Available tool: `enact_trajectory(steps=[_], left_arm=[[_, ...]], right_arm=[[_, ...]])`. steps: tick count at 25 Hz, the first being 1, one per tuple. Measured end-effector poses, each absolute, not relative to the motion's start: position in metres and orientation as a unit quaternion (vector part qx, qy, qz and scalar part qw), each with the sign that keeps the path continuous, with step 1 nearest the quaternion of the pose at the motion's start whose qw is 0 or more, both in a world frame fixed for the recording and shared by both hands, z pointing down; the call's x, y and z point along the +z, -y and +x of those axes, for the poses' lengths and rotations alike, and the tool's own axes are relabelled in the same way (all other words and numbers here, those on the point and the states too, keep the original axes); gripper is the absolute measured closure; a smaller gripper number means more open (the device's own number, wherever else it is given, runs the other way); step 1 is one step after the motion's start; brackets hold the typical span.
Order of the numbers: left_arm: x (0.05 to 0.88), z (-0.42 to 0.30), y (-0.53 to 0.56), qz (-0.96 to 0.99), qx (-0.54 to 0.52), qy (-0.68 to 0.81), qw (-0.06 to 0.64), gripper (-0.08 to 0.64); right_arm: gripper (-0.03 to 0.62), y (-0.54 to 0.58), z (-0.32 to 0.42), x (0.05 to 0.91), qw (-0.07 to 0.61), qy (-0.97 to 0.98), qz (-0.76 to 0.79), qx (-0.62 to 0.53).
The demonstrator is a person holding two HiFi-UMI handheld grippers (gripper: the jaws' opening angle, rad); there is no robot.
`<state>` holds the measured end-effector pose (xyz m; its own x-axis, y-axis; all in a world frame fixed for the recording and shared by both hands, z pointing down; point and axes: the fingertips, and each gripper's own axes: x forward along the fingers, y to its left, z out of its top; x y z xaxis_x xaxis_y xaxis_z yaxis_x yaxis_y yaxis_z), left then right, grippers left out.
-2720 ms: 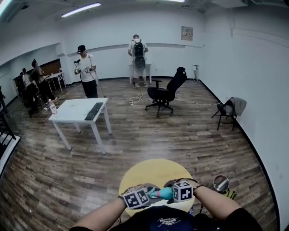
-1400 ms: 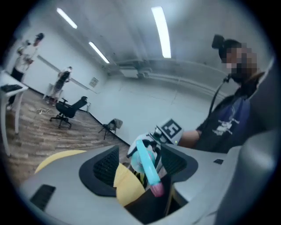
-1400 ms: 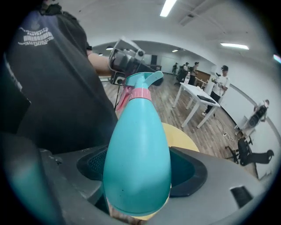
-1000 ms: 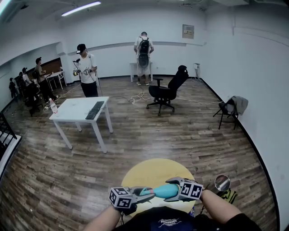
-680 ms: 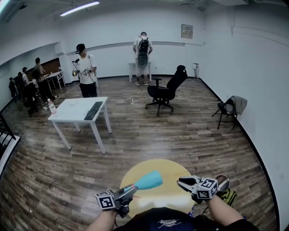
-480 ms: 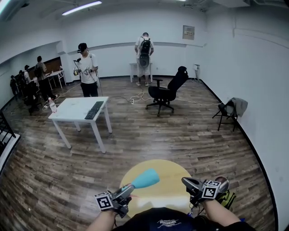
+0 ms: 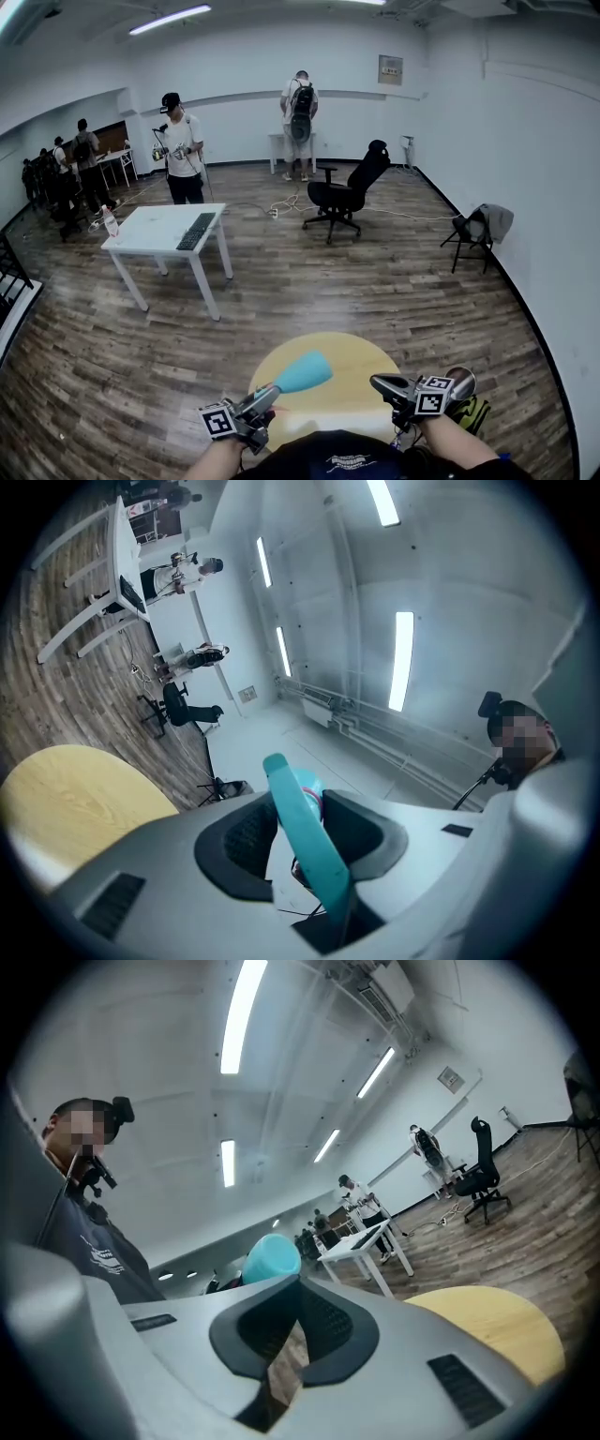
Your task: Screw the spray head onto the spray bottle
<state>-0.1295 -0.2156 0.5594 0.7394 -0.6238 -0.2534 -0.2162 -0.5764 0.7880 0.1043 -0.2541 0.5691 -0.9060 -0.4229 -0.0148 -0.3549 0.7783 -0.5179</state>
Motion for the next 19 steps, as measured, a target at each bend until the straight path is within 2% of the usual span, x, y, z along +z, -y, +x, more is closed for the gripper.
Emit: enact_trajectory(steps=[19], left_arm=[[0.571,-0.120,0.206,0.842,-0.263,0.236,0.409,0.382]], right_arm=[[0.577,0.239,0.103,0.591,0.029,-0.943,-0.205,-0.259]])
